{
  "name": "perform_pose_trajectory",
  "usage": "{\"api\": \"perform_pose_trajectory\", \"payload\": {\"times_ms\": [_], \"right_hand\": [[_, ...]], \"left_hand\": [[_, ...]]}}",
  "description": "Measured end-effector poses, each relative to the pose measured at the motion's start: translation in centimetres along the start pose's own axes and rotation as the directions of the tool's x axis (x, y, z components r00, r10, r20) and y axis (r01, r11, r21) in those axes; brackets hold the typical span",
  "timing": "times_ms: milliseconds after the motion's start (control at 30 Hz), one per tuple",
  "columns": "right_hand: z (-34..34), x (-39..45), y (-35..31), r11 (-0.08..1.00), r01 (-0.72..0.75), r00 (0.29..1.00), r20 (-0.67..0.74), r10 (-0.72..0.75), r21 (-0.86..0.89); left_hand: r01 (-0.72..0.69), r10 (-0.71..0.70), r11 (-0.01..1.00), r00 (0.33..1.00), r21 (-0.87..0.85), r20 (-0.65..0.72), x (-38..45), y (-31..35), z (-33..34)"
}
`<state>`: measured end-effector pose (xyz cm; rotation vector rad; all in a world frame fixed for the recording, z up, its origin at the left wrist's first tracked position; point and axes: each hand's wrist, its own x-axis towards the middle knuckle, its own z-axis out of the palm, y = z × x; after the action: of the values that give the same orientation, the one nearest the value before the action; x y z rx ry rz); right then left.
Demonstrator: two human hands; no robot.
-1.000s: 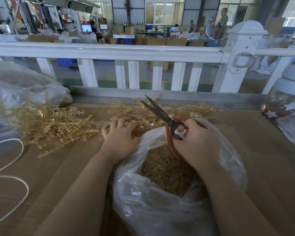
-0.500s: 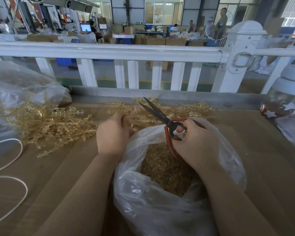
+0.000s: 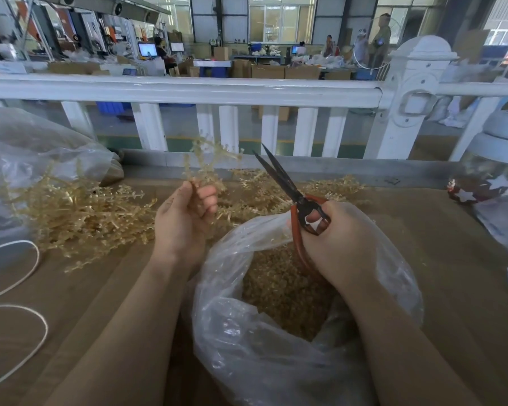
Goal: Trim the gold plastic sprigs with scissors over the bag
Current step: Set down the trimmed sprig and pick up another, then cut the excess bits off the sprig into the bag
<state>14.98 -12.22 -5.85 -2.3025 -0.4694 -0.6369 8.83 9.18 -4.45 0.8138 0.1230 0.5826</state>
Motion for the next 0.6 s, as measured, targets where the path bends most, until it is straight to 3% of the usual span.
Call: {"api": "perform_pose_trajectory", "payload": {"times_ms": [67, 133, 300, 433, 600], "right_hand": [[-0.2, 0.0, -0.1, 0.992, -0.044, 0.999, 0.034, 0.040, 0.117], [-0.4, 0.1, -0.5, 0.933, -0.124, 0.987, 0.137, 0.081, 0.338], [-1.0, 0.2, -1.0, 0.628, -0.197, 0.957, 0.286, -0.042, 0.753], [-1.2, 0.5, -0.6, 0.430, -0.332, 0.932, 0.361, 0.015, 0.839], [-1.3, 0.7, -0.4, 0.366, -0.357, 0.927, 0.373, 0.029, 0.859]], "left_hand": [[0.082, -0.077, 0.995, 0.994, -0.057, 0.077, -0.2, 0.2, 0.2], [0.105, -0.103, 0.995, 0.981, -0.001, 0.167, -0.3, 0.4, 0.6], [0.001, -0.089, 0.953, 0.957, 0.304, 0.277, -1.0, -0.2, 1.6], [-0.036, -0.086, 0.920, 0.953, 0.391, 0.291, -1.1, -0.6, 1.8], [-0.074, -0.086, 0.894, 0.940, 0.442, 0.331, -1.0, -0.8, 1.7]]}}
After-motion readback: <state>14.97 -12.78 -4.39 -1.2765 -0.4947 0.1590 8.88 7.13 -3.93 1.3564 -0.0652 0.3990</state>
